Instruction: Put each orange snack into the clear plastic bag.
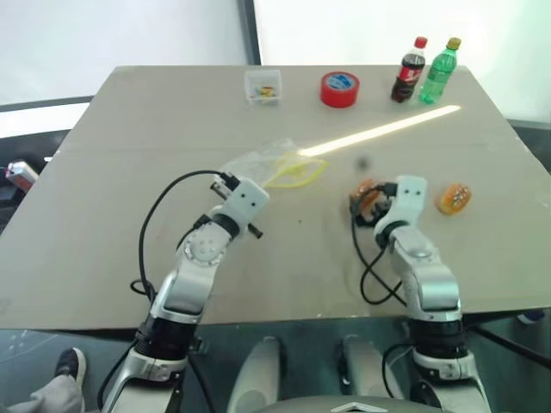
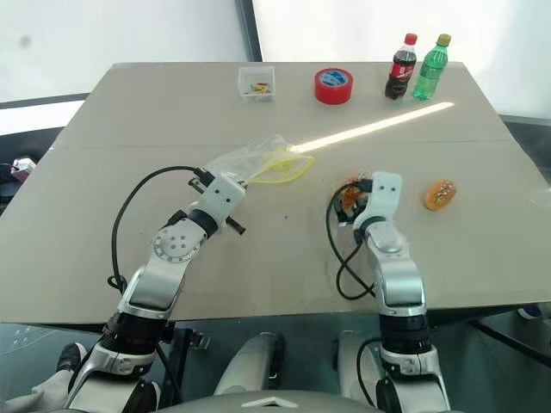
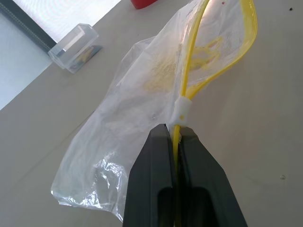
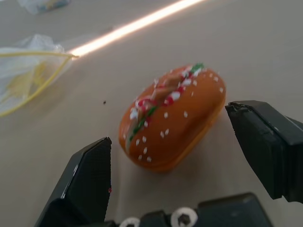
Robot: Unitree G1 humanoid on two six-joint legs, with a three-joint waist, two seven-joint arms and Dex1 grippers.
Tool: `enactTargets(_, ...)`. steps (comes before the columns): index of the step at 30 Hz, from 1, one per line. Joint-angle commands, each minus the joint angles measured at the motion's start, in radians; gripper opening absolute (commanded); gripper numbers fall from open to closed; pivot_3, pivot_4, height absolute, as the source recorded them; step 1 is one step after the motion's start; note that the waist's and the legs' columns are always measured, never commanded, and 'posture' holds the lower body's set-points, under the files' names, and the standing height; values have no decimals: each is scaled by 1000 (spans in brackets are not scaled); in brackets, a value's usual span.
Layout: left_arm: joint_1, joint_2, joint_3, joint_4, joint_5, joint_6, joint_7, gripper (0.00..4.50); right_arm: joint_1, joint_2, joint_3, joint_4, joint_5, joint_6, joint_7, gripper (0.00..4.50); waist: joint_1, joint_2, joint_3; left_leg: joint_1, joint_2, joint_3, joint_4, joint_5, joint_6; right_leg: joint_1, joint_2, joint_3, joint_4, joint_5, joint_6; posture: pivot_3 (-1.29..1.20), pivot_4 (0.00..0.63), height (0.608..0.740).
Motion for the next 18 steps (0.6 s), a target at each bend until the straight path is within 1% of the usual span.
enactTargets(1, -15, 7, -4, -15, 4, -23, -8, 0, -24, 1, -33, -55, 33, 93, -10, 4451, 0, 0, 0, 0, 0, 0, 0, 0, 0, 0, 0, 0, 0, 0, 0, 0, 150, 740)
enactTargets(5, -16, 14, -10, -14, 7, -26, -18, 0, -41, 20, -32, -12, 55, 82, -18, 4451, -1, 0, 0, 0, 1, -1, 0, 0, 0, 0, 1, -1, 0, 0, 0, 0, 150, 740)
enactTargets(12, -18, 27, -16, -19, 9, -22, -34, 0, -158, 51, -50, 220, 80, -74, -44, 4451, -5, 0, 0, 1, 1, 0, 0, 0, 0, 0, 1, 0, 0, 0, 0, 0, 150, 740)
enactTargets(17, -14, 28, -16, -23, 10, -19, -35, 0, -184, 46, -45, 297, 78, -125, -64, 4451, -3, 0, 0, 0, 1, 0, 0, 0, 0, 0, 1, 0, 0, 0, 0, 0, 150, 740)
enactTargets(18, -14, 28, -16, -22, 10, -18, -35, 0, -180, 37, -36, 301, 67, -130, -67, 4220, -3, 0, 0, 0, 1, 0, 0, 0, 0, 0, 1, 0, 0, 0, 0, 0, 150, 740)
